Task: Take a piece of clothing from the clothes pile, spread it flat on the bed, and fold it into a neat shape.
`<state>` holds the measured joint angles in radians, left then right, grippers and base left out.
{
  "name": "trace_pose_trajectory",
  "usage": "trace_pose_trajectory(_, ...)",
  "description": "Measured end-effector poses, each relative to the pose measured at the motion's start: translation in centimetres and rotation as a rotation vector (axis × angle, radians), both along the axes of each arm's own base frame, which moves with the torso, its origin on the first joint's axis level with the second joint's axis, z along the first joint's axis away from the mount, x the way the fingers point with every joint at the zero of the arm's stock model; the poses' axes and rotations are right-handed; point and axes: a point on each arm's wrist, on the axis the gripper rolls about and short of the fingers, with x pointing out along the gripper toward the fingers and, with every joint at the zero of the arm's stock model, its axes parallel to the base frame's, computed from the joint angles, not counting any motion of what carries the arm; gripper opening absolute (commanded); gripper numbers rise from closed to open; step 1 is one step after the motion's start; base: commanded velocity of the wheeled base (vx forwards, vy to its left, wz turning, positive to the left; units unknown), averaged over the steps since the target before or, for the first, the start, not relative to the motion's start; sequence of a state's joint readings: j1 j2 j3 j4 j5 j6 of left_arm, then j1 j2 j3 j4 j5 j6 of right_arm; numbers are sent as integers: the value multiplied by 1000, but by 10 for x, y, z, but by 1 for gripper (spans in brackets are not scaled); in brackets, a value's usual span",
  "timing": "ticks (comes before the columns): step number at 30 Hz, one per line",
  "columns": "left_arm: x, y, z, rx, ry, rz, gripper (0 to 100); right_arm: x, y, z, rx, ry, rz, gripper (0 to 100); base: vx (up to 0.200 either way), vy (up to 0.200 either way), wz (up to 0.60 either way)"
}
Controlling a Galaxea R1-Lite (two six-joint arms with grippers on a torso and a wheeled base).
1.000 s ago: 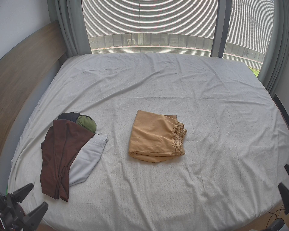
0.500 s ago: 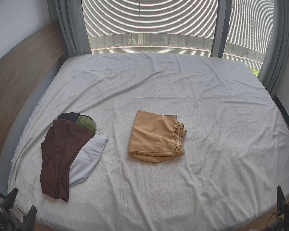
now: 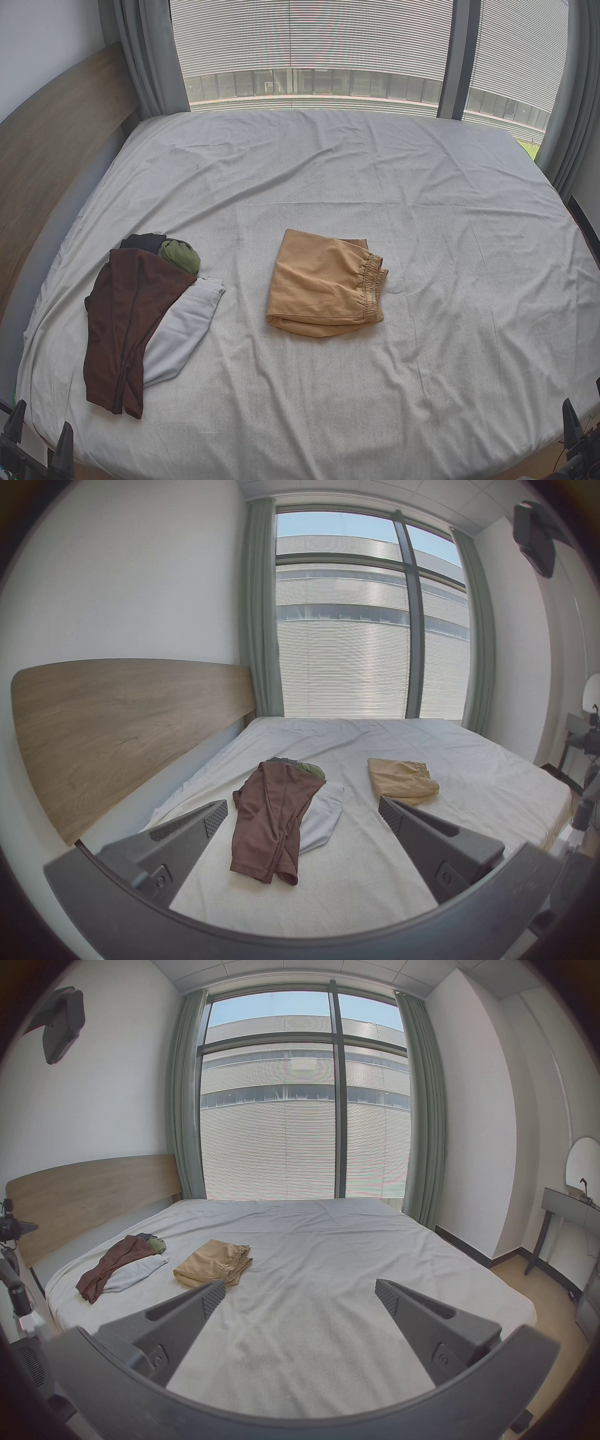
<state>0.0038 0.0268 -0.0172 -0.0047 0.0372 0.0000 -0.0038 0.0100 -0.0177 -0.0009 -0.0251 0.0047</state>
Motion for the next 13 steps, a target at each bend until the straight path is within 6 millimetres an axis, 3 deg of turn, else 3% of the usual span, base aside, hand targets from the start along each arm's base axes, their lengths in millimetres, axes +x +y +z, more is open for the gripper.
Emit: trace_pose_trajectory(13,-1,0,-1,10,-5,-15,100,0,1,0,-19,0,31,100,0,0,0)
